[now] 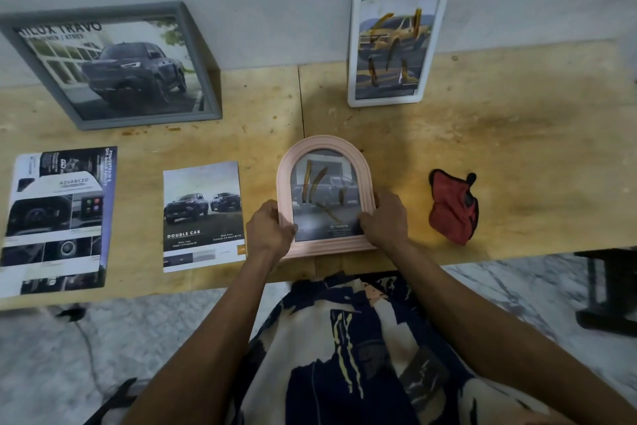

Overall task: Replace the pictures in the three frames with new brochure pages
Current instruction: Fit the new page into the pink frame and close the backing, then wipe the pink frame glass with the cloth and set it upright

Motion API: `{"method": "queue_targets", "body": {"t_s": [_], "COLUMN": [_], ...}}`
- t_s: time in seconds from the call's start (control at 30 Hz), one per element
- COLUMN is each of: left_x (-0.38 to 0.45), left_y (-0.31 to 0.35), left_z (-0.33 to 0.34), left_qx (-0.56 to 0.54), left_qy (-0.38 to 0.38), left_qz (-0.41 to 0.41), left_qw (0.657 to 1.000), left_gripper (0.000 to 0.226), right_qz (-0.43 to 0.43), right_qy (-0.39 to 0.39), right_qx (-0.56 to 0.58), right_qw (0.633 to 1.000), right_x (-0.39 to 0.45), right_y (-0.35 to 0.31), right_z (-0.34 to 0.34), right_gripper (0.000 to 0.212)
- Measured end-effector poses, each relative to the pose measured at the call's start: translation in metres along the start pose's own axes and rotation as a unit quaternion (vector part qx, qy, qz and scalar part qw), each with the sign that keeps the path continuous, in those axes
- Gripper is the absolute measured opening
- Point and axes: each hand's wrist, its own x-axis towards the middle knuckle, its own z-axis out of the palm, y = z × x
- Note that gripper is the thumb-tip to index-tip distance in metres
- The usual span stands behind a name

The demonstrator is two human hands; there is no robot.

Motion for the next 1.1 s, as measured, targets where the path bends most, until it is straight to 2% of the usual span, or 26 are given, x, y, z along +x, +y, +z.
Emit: {"method": "queue_targets", "body": {"t_s": [0.17, 0.33, 0.43, 0.53, 0.6, 0.67, 0.83, 0.97, 1.1], "left_x": [-0.002, -0.002, -0.003, -0.004, -0.004, -0.005, -0.007, -0.009, -0.010], "left_y": [-0.001, -0.001, -0.005, -0.008, -0.009, -0.009, -0.008, -0.009, -0.012], "left_z": [0.001, 0.002, 0.002, 0.004, 0.006, 0.007, 0.008, 0.008, 0.009], "left_qx": [0.027, 0.051, 0.046, 0.047, 0.049, 0.050, 0.049, 0.041, 0.035], "left_qy": [0.005, 0.016, 0.011, 0.012, 0.012, 0.012, 0.010, 0.009, 0.010], "left_qz": [0.012, 0.021, 0.016, 0.017, 0.020, 0.021, 0.025, 0.026, 0.024], "left_qw": [1.000, 0.998, 0.999, 0.999, 0.999, 0.998, 0.998, 0.999, 0.999], "left_gripper": [0.035, 0.033, 0.039, 0.044, 0.045, 0.045, 0.046, 0.047, 0.048], "right_qz": [-0.023, -0.033, -0.034, -0.028, -0.019, 0.000, 0.108, 0.156, 0.123], "right_qy": [0.014, 0.014, 0.017, 0.087, 0.163, 0.201, 0.160, 0.094, 0.102], "right_qx": [-0.002, -0.011, -0.012, -0.062, -0.125, -0.151, -0.192, -0.142, -0.160], "right_qw": [1.000, 0.999, 0.999, 0.994, 0.978, 0.968, 0.962, 0.973, 0.974], "right_x": [-0.005, -0.006, -0.009, -0.010, -0.007, -0.003, 0.009, 0.013, 0.014], "right_y": [0.000, 0.000, 0.002, 0.005, 0.009, 0.018, 0.045, 0.058, 0.070], "right_z": [0.004, 0.007, 0.009, 0.002, -0.010, -0.024, -0.048, -0.056, -0.062], "right_gripper": [0.041, 0.038, 0.039, 0.034, 0.039, 0.050, 0.072, 0.066, 0.051]}}
